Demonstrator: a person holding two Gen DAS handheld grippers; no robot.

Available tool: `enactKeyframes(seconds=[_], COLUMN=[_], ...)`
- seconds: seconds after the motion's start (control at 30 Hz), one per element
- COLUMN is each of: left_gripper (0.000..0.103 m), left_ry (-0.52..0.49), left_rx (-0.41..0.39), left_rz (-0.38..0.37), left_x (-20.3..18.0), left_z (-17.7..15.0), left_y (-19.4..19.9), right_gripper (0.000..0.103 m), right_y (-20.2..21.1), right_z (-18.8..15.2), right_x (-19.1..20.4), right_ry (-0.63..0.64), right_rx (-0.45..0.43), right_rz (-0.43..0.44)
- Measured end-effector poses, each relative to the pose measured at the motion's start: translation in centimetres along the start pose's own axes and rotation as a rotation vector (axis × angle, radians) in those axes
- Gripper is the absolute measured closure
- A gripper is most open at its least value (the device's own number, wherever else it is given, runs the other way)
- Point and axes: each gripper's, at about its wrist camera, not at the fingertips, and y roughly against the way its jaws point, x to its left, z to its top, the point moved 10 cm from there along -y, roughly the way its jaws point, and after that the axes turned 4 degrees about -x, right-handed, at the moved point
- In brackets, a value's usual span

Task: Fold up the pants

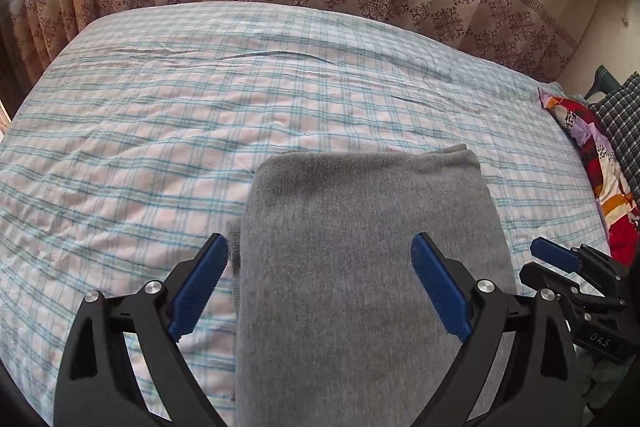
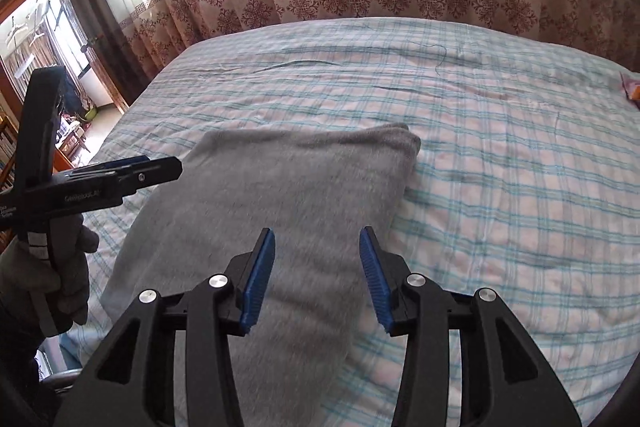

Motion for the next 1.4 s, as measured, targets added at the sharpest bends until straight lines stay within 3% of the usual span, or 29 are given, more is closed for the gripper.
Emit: enactKeyframes(seconds=[0.2, 0.33, 0.67, 1.0, 1.4], left_gripper=[0.004, 0.004, 0.004, 0.004, 0.004], left_ry=[-0.065, -0.1, -0.135, -0.153, -0.162], left_rx=[0.014, 0.023, 0.054, 0.06, 0.088], left_rz=[0.077, 0.103, 0.158, 0.179, 0.184], left_x=[-0.1, -0.6, -0.2, -0.3, -0.2], left_z=[-3.2, -4.9, -8.0, -9.0, -11.3], left_y=[2.1, 2.8, 3.0, 3.4, 4.1], right_gripper=[0.056, 0.056, 0.055, 0.055, 0.054], right_y=[2.4, 2.8, 1.9, 2.6, 3.8], right_z=[-6.5, -9.1, -10.5, -10.4, -10.8], right_x=[1.9, 2.5, 2.4, 2.6, 3.5], right_ry=[0.01, 0.062, 0.078, 0.094, 0.065], right_rx=[0.068, 0.091, 0.127, 0.099, 0.077], right_rz=[0.039, 0.002, -0.059, -0.088, -0.064])
